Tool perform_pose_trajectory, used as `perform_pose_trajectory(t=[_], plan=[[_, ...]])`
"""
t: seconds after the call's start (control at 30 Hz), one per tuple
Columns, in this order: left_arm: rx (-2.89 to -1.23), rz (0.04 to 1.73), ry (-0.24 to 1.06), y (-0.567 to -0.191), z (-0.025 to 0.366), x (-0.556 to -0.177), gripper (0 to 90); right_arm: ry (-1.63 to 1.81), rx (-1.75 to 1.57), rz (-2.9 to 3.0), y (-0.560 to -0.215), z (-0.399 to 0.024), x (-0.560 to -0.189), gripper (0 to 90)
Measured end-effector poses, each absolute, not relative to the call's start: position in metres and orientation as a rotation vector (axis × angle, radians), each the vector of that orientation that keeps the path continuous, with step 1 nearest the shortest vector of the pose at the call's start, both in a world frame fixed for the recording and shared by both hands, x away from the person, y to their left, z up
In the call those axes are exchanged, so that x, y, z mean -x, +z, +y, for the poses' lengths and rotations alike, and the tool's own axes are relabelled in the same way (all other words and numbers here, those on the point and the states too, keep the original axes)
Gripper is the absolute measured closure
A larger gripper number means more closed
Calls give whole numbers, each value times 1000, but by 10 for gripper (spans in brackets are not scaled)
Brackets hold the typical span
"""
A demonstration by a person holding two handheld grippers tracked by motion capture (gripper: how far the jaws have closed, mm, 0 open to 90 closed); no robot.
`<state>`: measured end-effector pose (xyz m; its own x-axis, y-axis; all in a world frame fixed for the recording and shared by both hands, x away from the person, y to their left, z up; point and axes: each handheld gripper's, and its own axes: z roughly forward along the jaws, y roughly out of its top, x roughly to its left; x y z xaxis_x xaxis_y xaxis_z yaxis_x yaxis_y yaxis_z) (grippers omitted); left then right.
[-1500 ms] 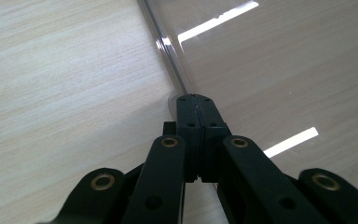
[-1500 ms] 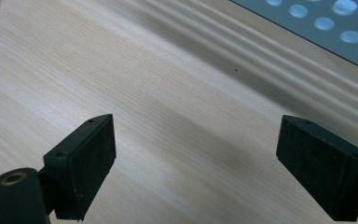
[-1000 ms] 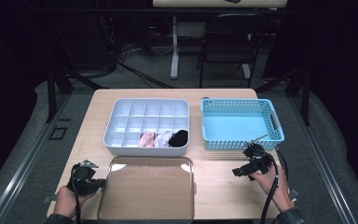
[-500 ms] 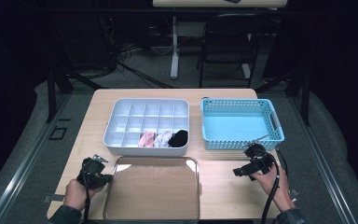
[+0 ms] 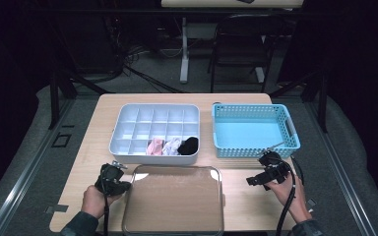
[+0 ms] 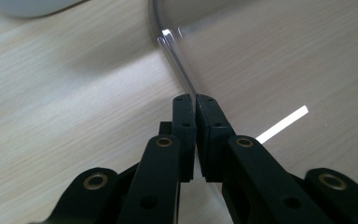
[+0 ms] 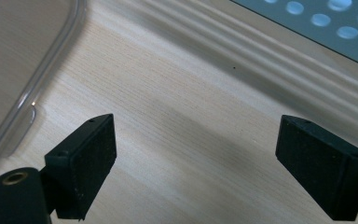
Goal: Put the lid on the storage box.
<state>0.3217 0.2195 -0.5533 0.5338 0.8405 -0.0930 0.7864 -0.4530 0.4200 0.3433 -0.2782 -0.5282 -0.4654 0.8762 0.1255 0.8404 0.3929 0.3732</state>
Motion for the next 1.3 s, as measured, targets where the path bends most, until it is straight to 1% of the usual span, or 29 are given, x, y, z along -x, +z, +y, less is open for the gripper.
perform_pose_trajectory(t=[0.7, 1.0, 1.17, 1.2, 1.3], plan=[[-2361, 1240, 147, -552, 180, -338, 880, 645, -1603, 2507, -526, -281, -341, 137], [-2349, 1226, 133, -553, 171, -343, 877, 668, -1634, 2499, -526, -283, -339, 143], [-2335, 1228, 127, -553, 169, -345, 857, 710, -1677, 2483, -528, -285, -338, 146], [-2308, 1250, 117, -554, 170, -345, 851, 706, -1678, 2491, -528, -286, -338, 147], [-2291, 1257, 96, -554, 174, -345, 811, 753, -1714, 2460, -530, -287, -336, 148]])
